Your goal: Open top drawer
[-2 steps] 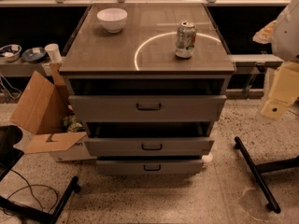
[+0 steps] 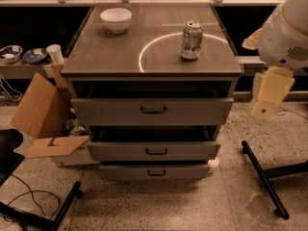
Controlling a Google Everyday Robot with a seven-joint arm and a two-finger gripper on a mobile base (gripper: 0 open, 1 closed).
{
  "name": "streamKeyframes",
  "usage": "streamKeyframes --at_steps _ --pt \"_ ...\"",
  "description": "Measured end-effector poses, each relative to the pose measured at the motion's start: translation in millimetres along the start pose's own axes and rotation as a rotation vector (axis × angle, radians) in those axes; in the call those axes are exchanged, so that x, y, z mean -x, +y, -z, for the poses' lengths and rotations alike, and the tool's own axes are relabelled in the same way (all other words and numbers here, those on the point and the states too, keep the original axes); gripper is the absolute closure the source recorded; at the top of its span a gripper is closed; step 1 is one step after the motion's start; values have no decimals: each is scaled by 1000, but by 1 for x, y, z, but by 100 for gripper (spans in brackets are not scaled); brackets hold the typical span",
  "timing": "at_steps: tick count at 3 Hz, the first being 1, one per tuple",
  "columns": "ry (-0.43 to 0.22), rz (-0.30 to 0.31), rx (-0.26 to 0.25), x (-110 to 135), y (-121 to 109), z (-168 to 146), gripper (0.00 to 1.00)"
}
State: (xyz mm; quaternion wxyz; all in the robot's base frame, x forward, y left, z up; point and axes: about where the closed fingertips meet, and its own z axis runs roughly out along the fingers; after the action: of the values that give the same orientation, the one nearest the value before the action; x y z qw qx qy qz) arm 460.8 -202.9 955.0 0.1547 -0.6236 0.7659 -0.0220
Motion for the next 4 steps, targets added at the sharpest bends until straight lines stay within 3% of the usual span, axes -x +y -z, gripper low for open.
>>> streamKeyframes --at_steps 1,2,4 --pt "-19 37 29 8 -26 -53 0" --pt "-36 31 29 7 -59 -116 0" --pt "13 3 -39 1 -72 -191 0"
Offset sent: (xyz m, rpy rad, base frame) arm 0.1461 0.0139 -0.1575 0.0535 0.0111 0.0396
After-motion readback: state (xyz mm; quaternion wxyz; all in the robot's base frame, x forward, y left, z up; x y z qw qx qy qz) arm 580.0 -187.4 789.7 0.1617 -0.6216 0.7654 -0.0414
